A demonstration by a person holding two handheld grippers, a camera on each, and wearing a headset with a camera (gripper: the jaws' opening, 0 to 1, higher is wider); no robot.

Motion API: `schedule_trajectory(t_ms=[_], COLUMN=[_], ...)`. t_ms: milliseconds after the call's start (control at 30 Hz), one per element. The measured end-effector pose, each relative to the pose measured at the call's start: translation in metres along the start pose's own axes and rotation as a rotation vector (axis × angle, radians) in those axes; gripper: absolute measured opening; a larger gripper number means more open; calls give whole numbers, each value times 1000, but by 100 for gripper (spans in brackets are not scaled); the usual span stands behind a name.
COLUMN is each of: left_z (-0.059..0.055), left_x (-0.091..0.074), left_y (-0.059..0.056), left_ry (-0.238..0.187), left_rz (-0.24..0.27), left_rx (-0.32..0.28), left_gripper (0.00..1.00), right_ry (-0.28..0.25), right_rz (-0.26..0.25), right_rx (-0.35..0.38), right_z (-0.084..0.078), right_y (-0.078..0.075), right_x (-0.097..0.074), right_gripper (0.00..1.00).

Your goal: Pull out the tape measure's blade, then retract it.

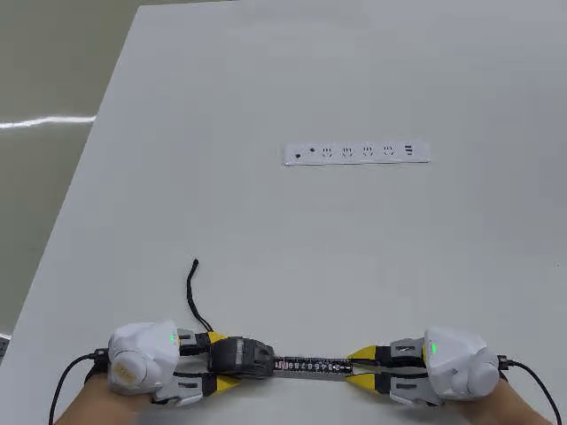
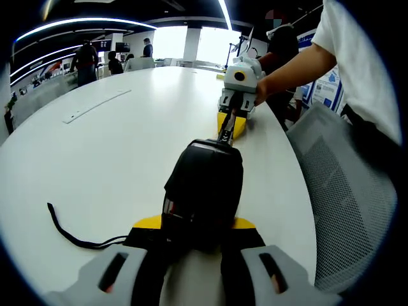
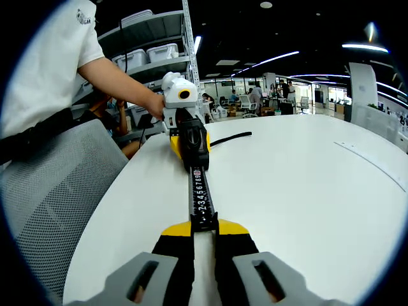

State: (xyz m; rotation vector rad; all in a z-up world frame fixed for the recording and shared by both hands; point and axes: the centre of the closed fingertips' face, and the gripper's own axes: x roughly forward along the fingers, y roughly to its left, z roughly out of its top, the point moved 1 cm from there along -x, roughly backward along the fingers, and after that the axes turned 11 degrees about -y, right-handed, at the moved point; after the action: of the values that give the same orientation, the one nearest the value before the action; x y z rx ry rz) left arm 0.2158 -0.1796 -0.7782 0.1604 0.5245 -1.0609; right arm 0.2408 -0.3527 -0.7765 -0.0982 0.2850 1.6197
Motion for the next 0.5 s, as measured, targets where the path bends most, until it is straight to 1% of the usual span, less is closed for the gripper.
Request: schedule_trajectory(t_ms=[433, 500], left_z=[1, 1], left_x=[0, 0], left_y=[0, 0], left_ry=[2, 3], left_rz=[3, 3], left_rx=[-4, -4], left_gripper=[29, 29], right_ry=[-5, 3], right_rz=[-17, -20], right_rx=[15, 9], right_z=[-3, -4], right_y=[-2, -2], right_x=[-20, -23], right_gripper=[8, 8])
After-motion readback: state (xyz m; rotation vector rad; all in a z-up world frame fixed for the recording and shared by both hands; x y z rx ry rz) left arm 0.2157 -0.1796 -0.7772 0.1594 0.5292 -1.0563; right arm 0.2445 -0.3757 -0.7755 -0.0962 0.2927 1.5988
